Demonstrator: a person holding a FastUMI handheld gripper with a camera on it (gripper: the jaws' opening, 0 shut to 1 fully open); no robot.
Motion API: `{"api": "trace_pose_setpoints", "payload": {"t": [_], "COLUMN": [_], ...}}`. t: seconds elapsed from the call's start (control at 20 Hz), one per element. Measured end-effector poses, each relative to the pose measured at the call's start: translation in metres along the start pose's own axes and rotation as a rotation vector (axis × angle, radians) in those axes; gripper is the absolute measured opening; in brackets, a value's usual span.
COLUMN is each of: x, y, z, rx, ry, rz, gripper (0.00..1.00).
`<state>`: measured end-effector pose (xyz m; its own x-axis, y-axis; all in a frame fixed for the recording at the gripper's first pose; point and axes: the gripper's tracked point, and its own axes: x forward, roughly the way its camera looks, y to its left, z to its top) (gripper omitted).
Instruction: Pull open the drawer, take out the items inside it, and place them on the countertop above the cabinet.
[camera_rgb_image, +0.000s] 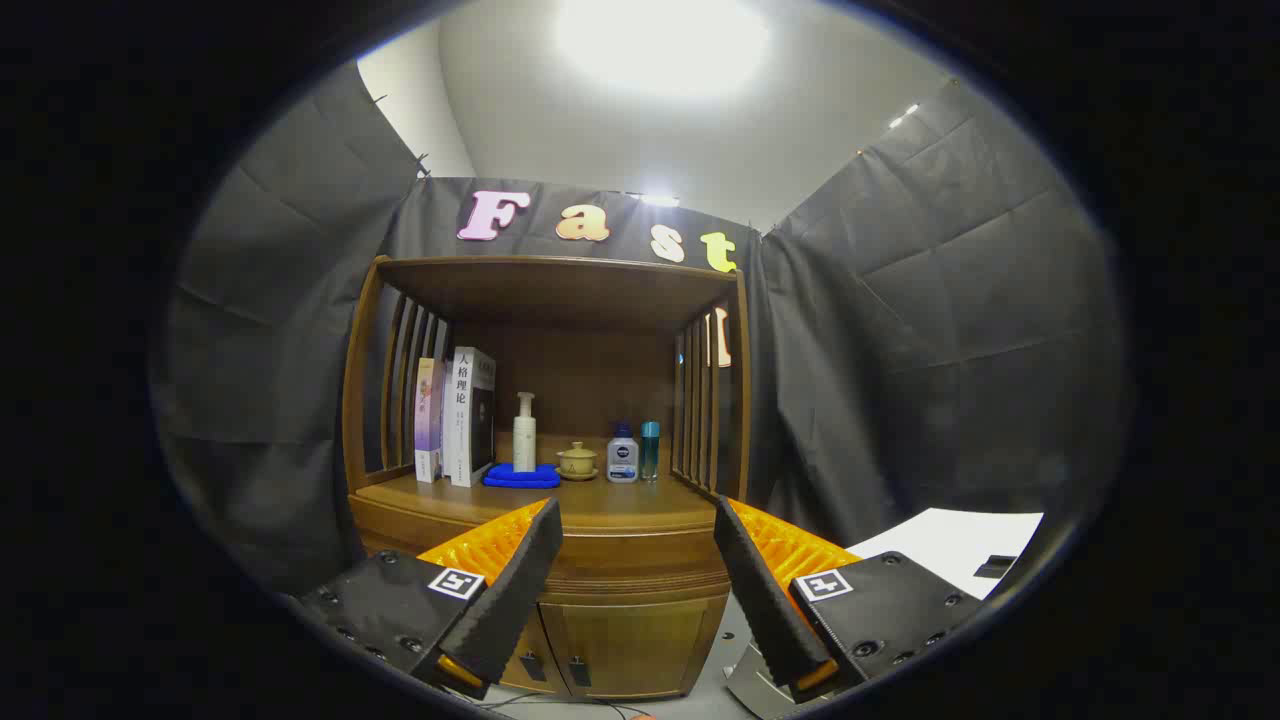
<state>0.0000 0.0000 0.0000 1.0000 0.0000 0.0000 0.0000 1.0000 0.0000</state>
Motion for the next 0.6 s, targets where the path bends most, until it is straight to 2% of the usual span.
{"api": "trace_pose_setpoints", "payload": {"t": [0.25,0.6], "x": [-0.001,-0.002], "y": [0.014,0.028], "z": [-0.002,-0.003], "rx": [-0.027,0.003], "ry": [0.01,0.023], "rz": [0.041,0.062], "gripper": [0.97,0.97]}}
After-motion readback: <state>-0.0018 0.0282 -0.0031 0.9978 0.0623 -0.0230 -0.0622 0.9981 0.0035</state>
